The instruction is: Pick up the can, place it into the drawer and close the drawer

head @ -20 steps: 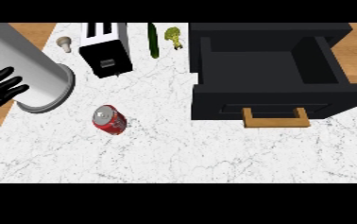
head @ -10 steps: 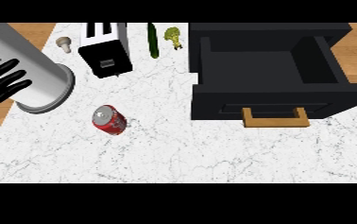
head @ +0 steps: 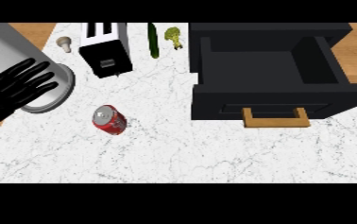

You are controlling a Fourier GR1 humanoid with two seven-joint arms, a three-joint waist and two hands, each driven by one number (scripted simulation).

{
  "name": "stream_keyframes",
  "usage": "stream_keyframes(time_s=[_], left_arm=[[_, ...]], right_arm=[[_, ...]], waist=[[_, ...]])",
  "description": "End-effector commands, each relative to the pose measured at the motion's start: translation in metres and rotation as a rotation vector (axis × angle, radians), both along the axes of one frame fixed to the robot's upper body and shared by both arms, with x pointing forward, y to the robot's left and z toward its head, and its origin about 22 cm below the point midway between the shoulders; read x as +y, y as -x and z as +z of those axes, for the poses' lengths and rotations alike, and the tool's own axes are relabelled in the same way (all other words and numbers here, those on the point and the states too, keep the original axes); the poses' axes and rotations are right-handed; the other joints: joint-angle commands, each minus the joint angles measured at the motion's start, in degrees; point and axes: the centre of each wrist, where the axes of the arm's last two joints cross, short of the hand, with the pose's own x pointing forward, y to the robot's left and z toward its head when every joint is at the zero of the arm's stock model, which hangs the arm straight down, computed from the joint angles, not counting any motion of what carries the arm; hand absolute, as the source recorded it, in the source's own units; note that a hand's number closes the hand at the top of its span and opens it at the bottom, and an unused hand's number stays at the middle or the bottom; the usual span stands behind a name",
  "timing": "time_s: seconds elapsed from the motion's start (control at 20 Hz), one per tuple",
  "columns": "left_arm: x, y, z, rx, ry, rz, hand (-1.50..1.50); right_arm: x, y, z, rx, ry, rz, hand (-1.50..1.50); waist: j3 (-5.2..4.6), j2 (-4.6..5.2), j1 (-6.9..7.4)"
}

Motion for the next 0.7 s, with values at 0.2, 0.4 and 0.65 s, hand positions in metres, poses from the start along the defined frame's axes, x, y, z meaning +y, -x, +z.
stream_keyframes(time_s=[0.2, 0.4, 0.65], left_arm=[[-0.038, -0.015, -0.034, 0.049, -0.019, 0.014, -1.50], [-0.043, -0.011, -0.063, 0.017, -0.063, 0.009, -1.50], [-0.049, -0.024, -0.087, 0.039, -0.068, 0.039, -1.50]], right_arm=[[-0.022, 0.016, -0.016, 0.000, 0.012, 0.012, -1.50], [-0.020, 0.014, 0.012, -0.010, 0.004, 0.011, -1.50], [-0.020, 0.030, 0.006, 0.003, 0.015, 0.008, -1.50]], waist=[[0.01, 0.01, -0.15], [-0.03, 0.05, -0.06], [-0.03, 0.05, -0.33]])
